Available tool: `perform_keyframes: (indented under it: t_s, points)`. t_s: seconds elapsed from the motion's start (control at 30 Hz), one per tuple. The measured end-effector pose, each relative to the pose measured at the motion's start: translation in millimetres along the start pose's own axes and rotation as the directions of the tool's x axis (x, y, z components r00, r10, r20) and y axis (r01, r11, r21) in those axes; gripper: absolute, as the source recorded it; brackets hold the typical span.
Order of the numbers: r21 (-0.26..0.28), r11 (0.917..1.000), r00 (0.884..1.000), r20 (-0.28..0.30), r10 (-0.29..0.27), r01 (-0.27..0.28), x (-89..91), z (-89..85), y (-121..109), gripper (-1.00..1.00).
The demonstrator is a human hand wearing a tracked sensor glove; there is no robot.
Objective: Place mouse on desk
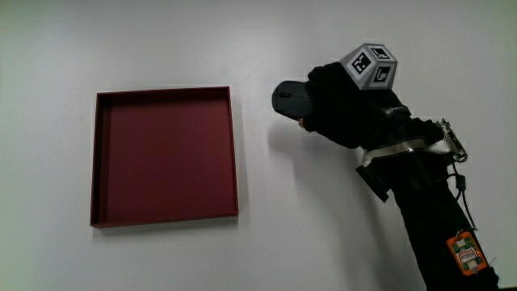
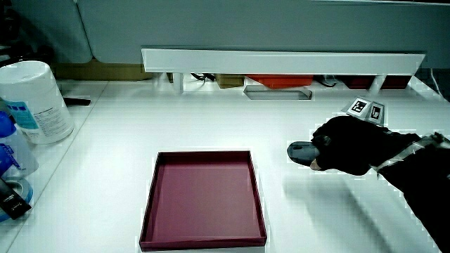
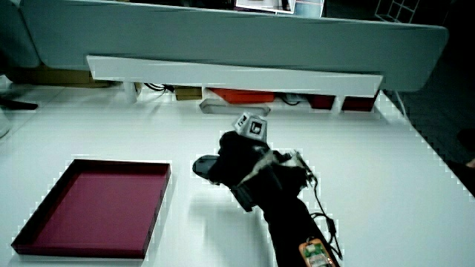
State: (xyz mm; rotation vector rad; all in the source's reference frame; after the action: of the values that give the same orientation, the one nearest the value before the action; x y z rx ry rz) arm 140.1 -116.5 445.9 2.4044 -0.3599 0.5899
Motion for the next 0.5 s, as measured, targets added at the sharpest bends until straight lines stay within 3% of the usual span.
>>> perform_keyframes:
  t_s: [0.27,0.5]
  points:
    - [-0.016,0.9941,0.994,-0.007,-0.108,0.108,39.6,-19.3,10.5,0.00]
    - [-0.029,0.9870,0.987,-0.026,-0.159,0.158,62.9,-33.6,14.9,0.00]
